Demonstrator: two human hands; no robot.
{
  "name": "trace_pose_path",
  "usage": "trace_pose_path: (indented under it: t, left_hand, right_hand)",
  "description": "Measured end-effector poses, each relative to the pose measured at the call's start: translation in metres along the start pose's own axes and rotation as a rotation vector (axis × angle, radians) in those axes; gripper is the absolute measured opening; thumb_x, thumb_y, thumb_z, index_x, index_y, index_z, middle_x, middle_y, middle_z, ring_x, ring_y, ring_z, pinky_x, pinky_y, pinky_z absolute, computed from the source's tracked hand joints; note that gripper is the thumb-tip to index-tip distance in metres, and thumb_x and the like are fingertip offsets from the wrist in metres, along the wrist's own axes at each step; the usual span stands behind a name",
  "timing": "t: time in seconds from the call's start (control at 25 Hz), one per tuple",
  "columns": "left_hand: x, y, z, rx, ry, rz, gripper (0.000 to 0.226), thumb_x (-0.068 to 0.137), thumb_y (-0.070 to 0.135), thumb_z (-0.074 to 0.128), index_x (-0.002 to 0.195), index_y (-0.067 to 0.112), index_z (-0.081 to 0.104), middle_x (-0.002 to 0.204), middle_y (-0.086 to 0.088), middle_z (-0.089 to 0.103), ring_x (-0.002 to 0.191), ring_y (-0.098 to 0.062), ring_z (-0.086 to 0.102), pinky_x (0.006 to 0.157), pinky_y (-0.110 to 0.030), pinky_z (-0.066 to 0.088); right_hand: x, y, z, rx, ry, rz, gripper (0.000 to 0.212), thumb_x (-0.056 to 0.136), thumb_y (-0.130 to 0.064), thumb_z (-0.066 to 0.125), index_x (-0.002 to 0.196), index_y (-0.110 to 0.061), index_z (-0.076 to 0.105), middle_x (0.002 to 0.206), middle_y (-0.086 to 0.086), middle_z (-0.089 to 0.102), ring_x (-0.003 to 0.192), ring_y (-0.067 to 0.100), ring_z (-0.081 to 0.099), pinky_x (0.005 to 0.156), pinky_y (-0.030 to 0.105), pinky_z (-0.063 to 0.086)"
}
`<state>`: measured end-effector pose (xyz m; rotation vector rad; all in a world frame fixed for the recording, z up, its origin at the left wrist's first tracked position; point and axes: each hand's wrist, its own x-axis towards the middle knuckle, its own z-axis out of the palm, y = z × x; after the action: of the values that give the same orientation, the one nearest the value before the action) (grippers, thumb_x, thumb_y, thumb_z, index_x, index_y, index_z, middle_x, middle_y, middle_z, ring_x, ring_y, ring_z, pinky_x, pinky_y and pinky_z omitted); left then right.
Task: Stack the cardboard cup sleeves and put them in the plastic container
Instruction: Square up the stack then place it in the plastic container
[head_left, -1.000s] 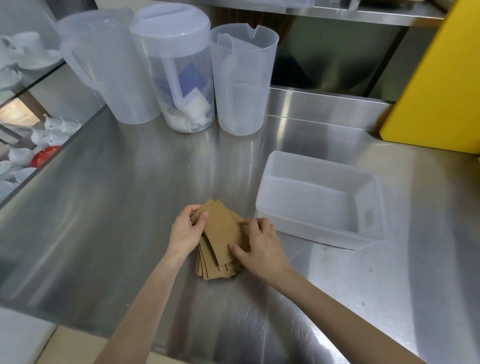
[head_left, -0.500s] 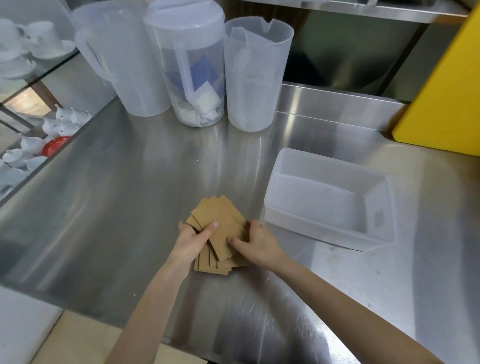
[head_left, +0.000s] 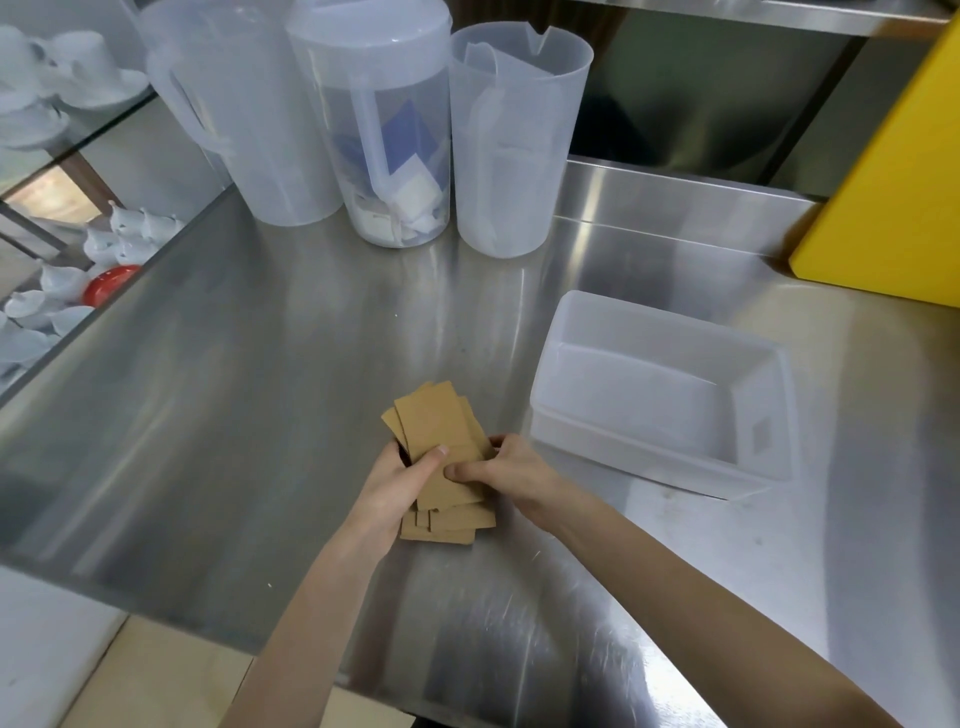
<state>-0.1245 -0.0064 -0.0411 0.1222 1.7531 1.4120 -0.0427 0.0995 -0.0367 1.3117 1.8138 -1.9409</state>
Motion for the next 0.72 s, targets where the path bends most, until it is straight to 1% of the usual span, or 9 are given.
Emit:
trace_pose_path:
  t: [0.12, 0.16, 0.28, 0.32, 0.36, 0.48, 0.52, 0.64, 0.72]
  left_hand:
    - [-0.004, 0.001, 0.001, -0.013, -0.001, 0.022, 0.024, 0.086, 0.016, 0.055, 0.11, 0.016, 0.051, 0.096, 0.001, 0.064, 0.087, -0.013, 0.062, 0.07, -0.026, 0.05]
    - [-0.005, 0.001, 0.002, -0.016, -0.003, 0.027, 0.023, 0.086, 0.015, 0.056, 0.108, 0.016, 0.051, 0.093, 0.003, 0.064, 0.086, -0.011, 0.061, 0.07, -0.026, 0.05]
    - [-0.01, 0.002, 0.002, -0.02, -0.012, 0.035, 0.023, 0.085, 0.013, 0.057, 0.107, 0.017, 0.051, 0.093, 0.003, 0.064, 0.086, -0.011, 0.062, 0.07, -0.026, 0.05]
    - [-0.011, 0.002, 0.001, -0.029, -0.02, 0.035, 0.024, 0.085, 0.013, 0.057, 0.108, 0.017, 0.051, 0.094, 0.002, 0.064, 0.087, -0.012, 0.062, 0.07, -0.026, 0.051]
    - [-0.012, 0.002, 0.0, -0.042, -0.031, 0.031, 0.024, 0.085, 0.013, 0.057, 0.108, 0.016, 0.052, 0.095, 0.002, 0.064, 0.088, -0.013, 0.062, 0.072, -0.026, 0.051]
    - [-0.017, -0.001, -0.001, -0.047, -0.062, 0.025, 0.017, 0.085, 0.011, 0.057, 0.099, 0.019, 0.055, 0.096, 0.001, 0.065, 0.09, -0.013, 0.062, 0.074, -0.026, 0.051]
    - [-0.019, -0.004, 0.0, -0.043, -0.077, 0.023, 0.019, 0.084, 0.012, 0.058, 0.101, 0.018, 0.056, 0.098, 0.0, 0.065, 0.093, -0.014, 0.062, 0.078, -0.027, 0.05]
    - [-0.024, -0.017, 0.001, -0.028, -0.154, 0.019, 0.034, 0.08, 0.015, 0.062, 0.113, 0.016, 0.053, 0.109, -0.002, 0.065, 0.104, -0.017, 0.061, 0.091, -0.032, 0.046]
    - [-0.03, -0.022, 0.005, 0.012, -0.223, 0.023, 0.042, 0.075, 0.022, 0.068, 0.114, 0.018, 0.052, 0.111, 0.0, 0.065, 0.105, -0.014, 0.06, 0.089, -0.029, 0.047]
  right_hand:
    - [0.002, 0.003, -0.002, 0.055, -0.055, -0.006, 0.08, 0.05, -0.027, 0.082, 0.118, -0.001, 0.051, 0.117, 0.014, 0.064, 0.105, 0.026, 0.062, 0.097, 0.04, 0.05]
    - [0.002, 0.004, -0.002, 0.072, -0.068, -0.01, 0.074, 0.052, -0.025, 0.082, 0.116, -0.001, 0.053, 0.117, 0.015, 0.064, 0.106, 0.026, 0.062, 0.097, 0.04, 0.05]
    - [0.001, 0.01, -0.005, 0.127, -0.129, -0.013, 0.042, 0.067, -0.012, 0.078, 0.104, -0.002, 0.061, 0.116, 0.016, 0.066, 0.107, 0.027, 0.063, 0.1, 0.039, 0.048]
    - [0.001, 0.011, -0.005, 0.14, -0.148, -0.016, 0.037, 0.069, -0.011, 0.076, 0.102, -0.002, 0.062, 0.116, 0.017, 0.066, 0.108, 0.027, 0.062, 0.101, 0.039, 0.048]
    - [-0.001, 0.012, -0.006, 0.146, -0.164, -0.02, 0.038, 0.07, -0.011, 0.076, 0.103, -0.002, 0.061, 0.117, 0.017, 0.066, 0.108, 0.027, 0.062, 0.101, 0.038, 0.048]
    - [-0.005, 0.017, -0.005, 0.139, -0.188, -0.061, 0.06, 0.065, -0.014, 0.078, 0.118, -0.001, 0.053, 0.12, 0.015, 0.064, 0.11, 0.026, 0.061, 0.1, 0.036, 0.048]
    - [-0.008, 0.02, -0.006, 0.128, -0.182, -0.075, 0.069, 0.06, -0.017, 0.078, 0.121, -0.002, 0.049, 0.121, 0.015, 0.063, 0.11, 0.025, 0.061, 0.099, 0.036, 0.048]
    - [-0.022, 0.034, -0.013, 0.105, -0.155, -0.086, 0.091, 0.053, -0.025, 0.078, 0.129, -0.006, 0.034, 0.125, 0.011, 0.057, 0.113, 0.023, 0.057, 0.101, 0.036, 0.047]
    - [-0.034, 0.046, -0.021, 0.071, -0.151, -0.096, 0.091, 0.057, -0.027, 0.079, 0.132, -0.009, 0.03, 0.127, 0.009, 0.054, 0.115, 0.022, 0.055, 0.103, 0.038, 0.046]
